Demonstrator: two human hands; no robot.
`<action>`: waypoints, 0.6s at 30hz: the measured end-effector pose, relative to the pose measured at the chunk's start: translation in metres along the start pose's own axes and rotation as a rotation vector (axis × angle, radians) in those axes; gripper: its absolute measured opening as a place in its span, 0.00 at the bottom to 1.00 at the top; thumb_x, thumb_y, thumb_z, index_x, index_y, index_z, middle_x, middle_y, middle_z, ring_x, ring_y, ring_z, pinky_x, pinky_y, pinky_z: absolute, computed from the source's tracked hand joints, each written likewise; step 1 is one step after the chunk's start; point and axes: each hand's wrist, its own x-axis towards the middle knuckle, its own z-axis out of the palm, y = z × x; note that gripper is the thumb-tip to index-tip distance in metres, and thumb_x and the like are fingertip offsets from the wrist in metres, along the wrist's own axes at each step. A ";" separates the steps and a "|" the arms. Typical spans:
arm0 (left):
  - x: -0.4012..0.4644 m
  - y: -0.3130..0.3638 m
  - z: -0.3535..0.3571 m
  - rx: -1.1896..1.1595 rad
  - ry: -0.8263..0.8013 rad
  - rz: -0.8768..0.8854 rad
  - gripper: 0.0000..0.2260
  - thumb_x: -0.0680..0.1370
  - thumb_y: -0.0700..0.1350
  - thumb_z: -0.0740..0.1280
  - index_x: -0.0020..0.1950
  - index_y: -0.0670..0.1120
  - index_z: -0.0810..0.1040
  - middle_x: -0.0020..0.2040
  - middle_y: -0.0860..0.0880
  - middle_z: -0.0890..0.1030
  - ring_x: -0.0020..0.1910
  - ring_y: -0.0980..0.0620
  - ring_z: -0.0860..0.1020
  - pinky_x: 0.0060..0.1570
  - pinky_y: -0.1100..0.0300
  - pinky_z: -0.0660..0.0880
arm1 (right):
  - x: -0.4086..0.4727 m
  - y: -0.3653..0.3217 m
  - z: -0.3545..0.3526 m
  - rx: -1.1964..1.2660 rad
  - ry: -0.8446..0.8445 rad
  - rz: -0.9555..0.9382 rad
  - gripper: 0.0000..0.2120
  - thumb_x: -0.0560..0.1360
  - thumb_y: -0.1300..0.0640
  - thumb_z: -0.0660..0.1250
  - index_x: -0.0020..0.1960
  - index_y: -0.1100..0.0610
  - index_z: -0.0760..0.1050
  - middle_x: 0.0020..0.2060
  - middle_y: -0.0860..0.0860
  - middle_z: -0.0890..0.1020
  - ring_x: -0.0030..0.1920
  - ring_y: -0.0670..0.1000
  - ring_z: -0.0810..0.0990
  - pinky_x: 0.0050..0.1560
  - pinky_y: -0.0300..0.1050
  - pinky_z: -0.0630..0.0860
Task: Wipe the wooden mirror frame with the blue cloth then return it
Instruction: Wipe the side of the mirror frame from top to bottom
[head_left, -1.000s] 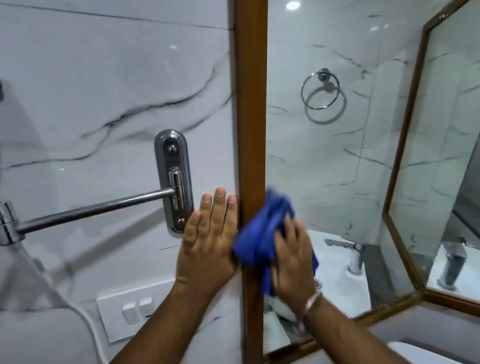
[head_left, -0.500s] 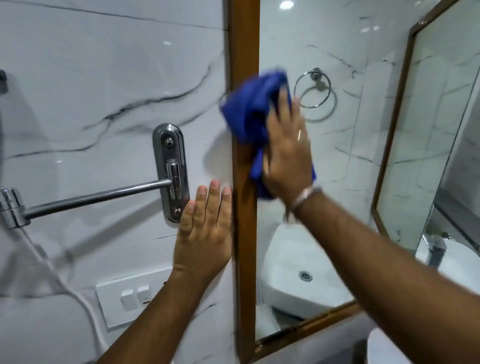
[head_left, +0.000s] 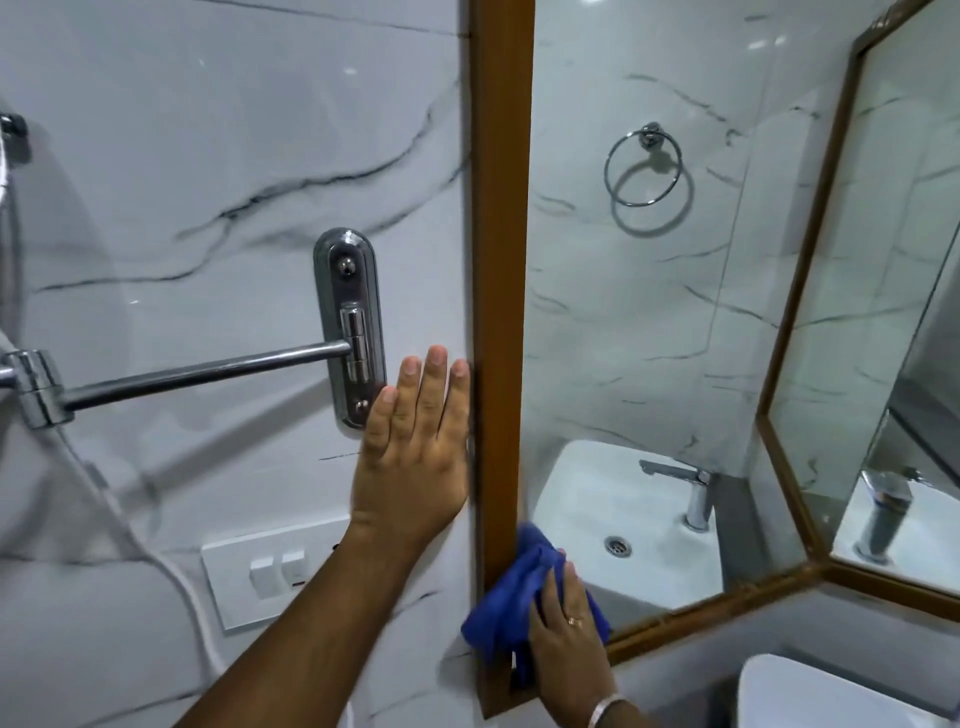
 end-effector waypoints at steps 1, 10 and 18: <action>0.000 0.000 0.000 -0.005 -0.007 -0.002 0.31 0.80 0.50 0.60 0.81 0.40 0.57 0.80 0.38 0.55 0.79 0.41 0.54 0.76 0.46 0.47 | 0.017 0.004 -0.015 0.018 0.050 0.012 0.33 0.68 0.52 0.60 0.72 0.58 0.60 0.74 0.63 0.61 0.77 0.61 0.39 0.71 0.53 0.48; -0.002 0.002 0.003 -0.019 0.024 -0.028 0.30 0.80 0.50 0.61 0.80 0.41 0.60 0.79 0.39 0.57 0.79 0.41 0.54 0.77 0.47 0.48 | 0.347 0.082 -0.270 0.326 0.827 0.202 0.24 0.71 0.64 0.60 0.66 0.65 0.71 0.65 0.65 0.74 0.66 0.68 0.71 0.68 0.57 0.67; -0.003 0.003 0.007 -0.066 0.025 -0.019 0.29 0.82 0.52 0.57 0.81 0.42 0.58 0.79 0.40 0.56 0.78 0.40 0.58 0.76 0.47 0.49 | 0.220 0.052 -0.147 0.459 0.644 0.109 0.28 0.71 0.62 0.61 0.72 0.62 0.64 0.73 0.65 0.62 0.74 0.65 0.57 0.76 0.54 0.53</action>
